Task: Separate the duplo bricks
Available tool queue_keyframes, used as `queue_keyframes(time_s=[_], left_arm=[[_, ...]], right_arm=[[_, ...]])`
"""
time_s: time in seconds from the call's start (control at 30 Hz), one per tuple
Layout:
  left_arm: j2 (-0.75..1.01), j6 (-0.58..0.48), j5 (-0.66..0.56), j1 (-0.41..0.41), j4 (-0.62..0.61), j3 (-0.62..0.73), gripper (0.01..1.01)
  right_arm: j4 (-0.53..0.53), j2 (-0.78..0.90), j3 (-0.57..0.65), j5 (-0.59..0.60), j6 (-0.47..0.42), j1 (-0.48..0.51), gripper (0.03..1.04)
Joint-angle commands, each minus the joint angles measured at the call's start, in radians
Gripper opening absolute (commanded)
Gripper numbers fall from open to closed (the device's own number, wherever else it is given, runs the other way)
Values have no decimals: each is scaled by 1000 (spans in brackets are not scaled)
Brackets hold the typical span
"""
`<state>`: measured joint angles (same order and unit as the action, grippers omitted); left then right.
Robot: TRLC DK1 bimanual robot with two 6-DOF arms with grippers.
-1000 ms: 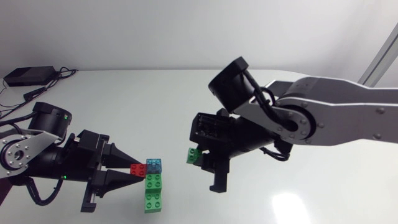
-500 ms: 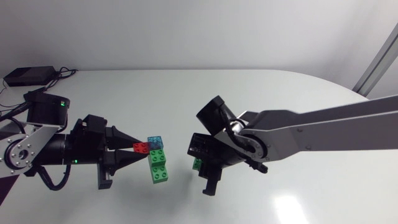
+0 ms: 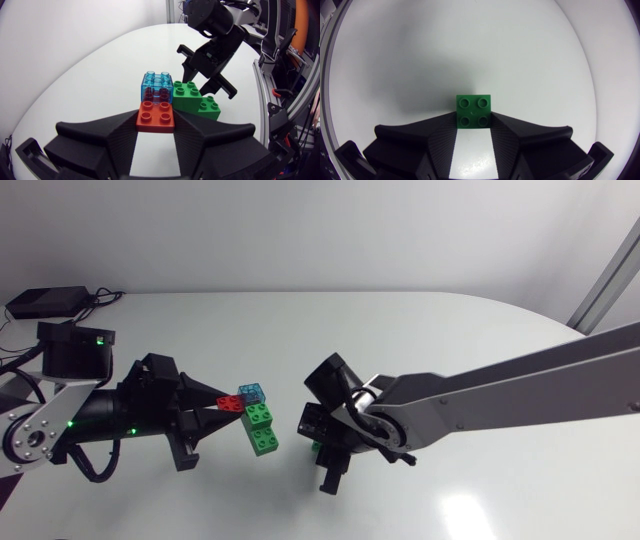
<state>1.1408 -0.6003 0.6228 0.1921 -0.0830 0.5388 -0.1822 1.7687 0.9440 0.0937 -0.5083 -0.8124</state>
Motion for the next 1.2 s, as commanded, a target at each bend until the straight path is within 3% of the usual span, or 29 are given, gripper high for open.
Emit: queue_keyframes(time_s=[0.0, 0.23, 0.47, 0.63, 1.03, 1.17], left_arm=[[-7, 48, -15, 6, 35, -36, 382], [0, 76, -48, 13, 68, -42, 382], [-12, 79, -63, 9, 85, -59, 382], [-18, 89, -69, 3, 100, -65, 382], [-29, 108, -80, 1, 121, -76, 384], [-30, 117, -81, 6, 127, -77, 384]], right_arm=[[20, 38, -28, 21, 24, -19, 331], [15, 74, 3, 23, 51, -19, 331], [-59, 80, 72, -137, 96, 79, 331], [-82, 115, 113, -178, 120, 128, 331], [-94, 147, 121, -184, 146, 130, 336], [-102, 147, 125, -201, 156, 130, 393]])
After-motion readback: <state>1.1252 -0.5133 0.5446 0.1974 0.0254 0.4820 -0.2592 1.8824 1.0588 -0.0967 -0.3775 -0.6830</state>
